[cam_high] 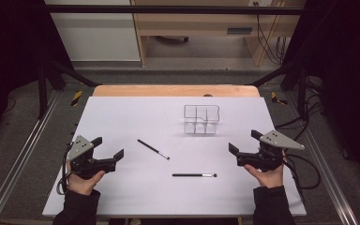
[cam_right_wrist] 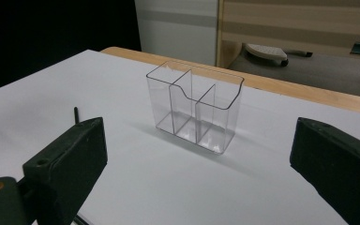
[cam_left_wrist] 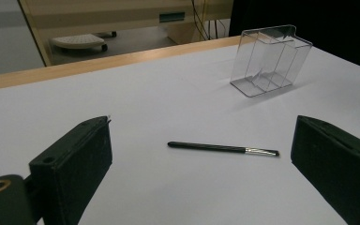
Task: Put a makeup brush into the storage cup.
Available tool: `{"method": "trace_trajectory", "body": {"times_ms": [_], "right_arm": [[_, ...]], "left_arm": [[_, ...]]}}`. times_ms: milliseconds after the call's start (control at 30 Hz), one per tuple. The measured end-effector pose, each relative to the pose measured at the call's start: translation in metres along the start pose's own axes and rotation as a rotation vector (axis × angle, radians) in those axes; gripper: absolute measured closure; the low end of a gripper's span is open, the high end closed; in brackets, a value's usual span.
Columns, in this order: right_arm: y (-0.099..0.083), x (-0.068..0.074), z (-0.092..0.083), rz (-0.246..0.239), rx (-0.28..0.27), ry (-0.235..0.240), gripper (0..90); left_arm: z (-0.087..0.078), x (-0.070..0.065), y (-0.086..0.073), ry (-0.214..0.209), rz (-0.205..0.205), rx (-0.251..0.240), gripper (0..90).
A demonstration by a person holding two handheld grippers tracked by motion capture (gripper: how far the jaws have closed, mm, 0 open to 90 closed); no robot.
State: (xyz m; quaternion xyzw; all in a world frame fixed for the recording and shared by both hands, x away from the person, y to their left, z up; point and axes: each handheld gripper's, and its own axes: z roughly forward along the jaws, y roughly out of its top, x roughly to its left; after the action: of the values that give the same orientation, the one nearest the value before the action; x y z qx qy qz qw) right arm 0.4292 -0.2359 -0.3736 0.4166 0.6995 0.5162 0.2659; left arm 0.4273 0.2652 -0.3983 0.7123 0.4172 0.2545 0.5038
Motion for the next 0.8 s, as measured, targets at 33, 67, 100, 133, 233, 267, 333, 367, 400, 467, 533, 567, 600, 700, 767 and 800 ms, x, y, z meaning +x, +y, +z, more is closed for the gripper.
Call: {"method": "trace_trajectory", "body": {"times_ms": [33,67,100,133,233,267,333,367,400,467,533,567,600,700,767,800], "right_arm": [[0.0,0.004,0.002,-0.002,0.008,0.012,4.8],[0.0,0.004,0.002,-0.002,0.008,0.012,4.8],[0.001,0.006,0.003,-0.005,0.013,0.019,4.9],[0.001,0.008,0.005,-0.013,0.025,0.022,4.8],[0.001,0.013,0.009,-0.032,0.044,0.027,5.0],[0.001,0.016,0.01,-0.036,0.05,0.032,5.0],[0.001,0.019,0.012,-0.042,0.056,0.038,5.1],[0.001,0.023,0.016,-0.034,0.057,0.061,5.1],[0.001,0.023,0.016,-0.034,0.057,0.061,5.1],[0.0,0.028,0.02,-0.045,0.07,0.074,5.3],[-0.002,0.034,0.027,-0.059,0.095,0.086,5.5],[-0.002,0.034,0.027,-0.059,0.095,0.086,5.5],[-0.003,0.036,0.03,-0.063,0.101,0.091,5.5],[-0.007,0.043,0.037,-0.072,0.131,0.107,5.5],[-0.01,0.048,0.043,-0.079,0.151,0.122,5.7],[-0.01,0.048,0.043,-0.079,0.151,0.122,5.7]], "left_arm": [[0.0,0.0,0.0,-0.003,0.002,0.001,4.9],[0.0,-0.001,0.0,-0.003,0.005,0.003,4.9],[0.0,-0.001,0.0,-0.005,0.004,0.004,4.9],[0.001,-0.001,0.0,-0.006,0.004,0.004,4.9],[0.001,-0.002,0.0,-0.006,0.009,0.008,5.0],[0.001,-0.002,0.0,-0.007,0.009,0.008,5.0],[0.001,-0.002,0.0,-0.008,0.011,0.009,5.1],[0.002,-0.003,0.0,-0.009,0.011,0.01,5.1],[0.002,-0.003,0.0,-0.009,0.011,0.01,5.1],[0.002,-0.003,0.0,-0.011,0.016,0.012,5.1],[0.002,-0.004,0.0,-0.014,0.016,0.011,5.3],[0.002,-0.004,0.0,-0.013,0.017,0.012,5.3],[0.002,-0.004,0.0,-0.014,0.018,0.012,5.3],[0.002,-0.004,0.0,-0.016,0.018,0.016,5.3],[0.003,-0.004,0.0,-0.016,0.023,0.018,5.3],[0.003,-0.005,0.0,-0.016,0.023,0.018,5.3]]}}
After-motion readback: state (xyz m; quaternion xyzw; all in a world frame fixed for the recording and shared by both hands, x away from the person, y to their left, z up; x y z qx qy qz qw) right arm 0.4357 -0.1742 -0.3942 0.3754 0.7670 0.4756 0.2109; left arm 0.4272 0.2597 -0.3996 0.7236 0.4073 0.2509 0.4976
